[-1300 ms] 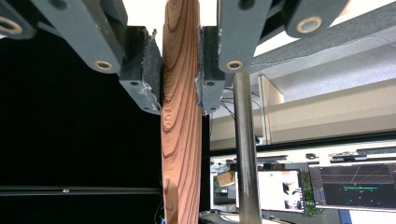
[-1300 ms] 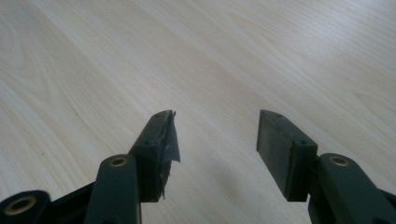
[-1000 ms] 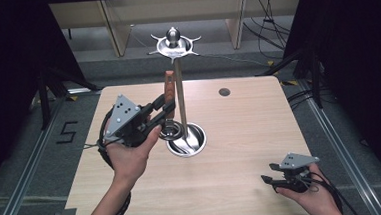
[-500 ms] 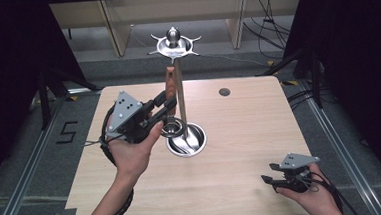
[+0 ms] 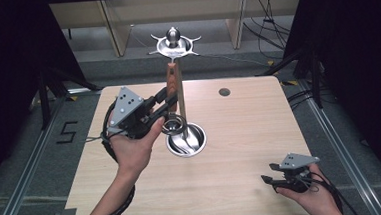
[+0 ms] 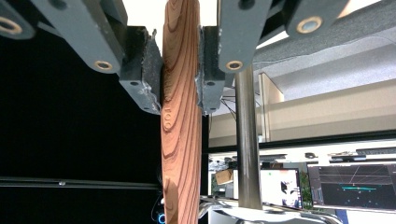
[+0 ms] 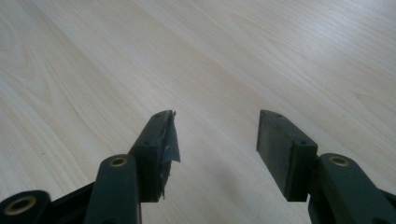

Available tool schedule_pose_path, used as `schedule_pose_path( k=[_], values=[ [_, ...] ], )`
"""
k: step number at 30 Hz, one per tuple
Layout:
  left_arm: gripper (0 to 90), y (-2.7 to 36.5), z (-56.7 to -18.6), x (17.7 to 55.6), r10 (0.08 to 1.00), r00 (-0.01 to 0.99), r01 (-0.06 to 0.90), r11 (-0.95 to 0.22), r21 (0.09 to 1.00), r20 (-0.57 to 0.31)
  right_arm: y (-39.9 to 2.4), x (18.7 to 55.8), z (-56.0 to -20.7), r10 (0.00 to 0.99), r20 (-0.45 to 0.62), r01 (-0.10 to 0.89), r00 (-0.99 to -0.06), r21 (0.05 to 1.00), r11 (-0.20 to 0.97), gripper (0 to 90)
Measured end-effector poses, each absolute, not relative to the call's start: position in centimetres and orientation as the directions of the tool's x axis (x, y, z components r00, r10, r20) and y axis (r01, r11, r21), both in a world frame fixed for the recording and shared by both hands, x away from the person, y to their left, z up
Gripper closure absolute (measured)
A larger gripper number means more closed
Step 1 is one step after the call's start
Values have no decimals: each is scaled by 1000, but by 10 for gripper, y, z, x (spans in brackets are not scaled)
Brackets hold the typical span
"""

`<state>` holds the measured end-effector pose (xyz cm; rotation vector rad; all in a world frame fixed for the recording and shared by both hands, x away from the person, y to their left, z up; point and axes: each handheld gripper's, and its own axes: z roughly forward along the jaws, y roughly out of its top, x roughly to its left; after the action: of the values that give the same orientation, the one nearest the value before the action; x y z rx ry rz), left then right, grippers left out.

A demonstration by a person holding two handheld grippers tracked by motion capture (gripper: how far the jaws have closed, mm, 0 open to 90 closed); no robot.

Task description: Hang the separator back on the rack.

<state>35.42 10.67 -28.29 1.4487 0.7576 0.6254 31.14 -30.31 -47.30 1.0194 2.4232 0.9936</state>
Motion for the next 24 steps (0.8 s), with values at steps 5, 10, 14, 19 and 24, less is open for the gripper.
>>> schedule_pose_path(
  k=[5, 10, 14, 19, 24],
  values=[
    [703, 105, -282, 356, 771, 632, 66, 44, 997, -76, -303, 312, -473, 723, -31, 494, -690, 710, 502, 470],
    [703, 105, -279, 357, 772, 631, 73, 37, 997, -75, -303, 312, -473, 723, -27, 496, -691, 709, 501, 470],
    [702, 105, -280, 359, 773, 630, 77, 35, 996, -75, -303, 312, -473, 722, -26, 496, -691, 709, 501, 470],
    [702, 106, -279, 362, 773, 629, 80, 39, 996, -81, -303, 312, -474, 716, -37, 485, -697, 711, 509, 470],
    [703, 105, -279, 364, 774, 628, 85, 36, 996, -81, -303, 312, -473, 717, -29, 494, -697, 706, 508, 470]
  ],
)
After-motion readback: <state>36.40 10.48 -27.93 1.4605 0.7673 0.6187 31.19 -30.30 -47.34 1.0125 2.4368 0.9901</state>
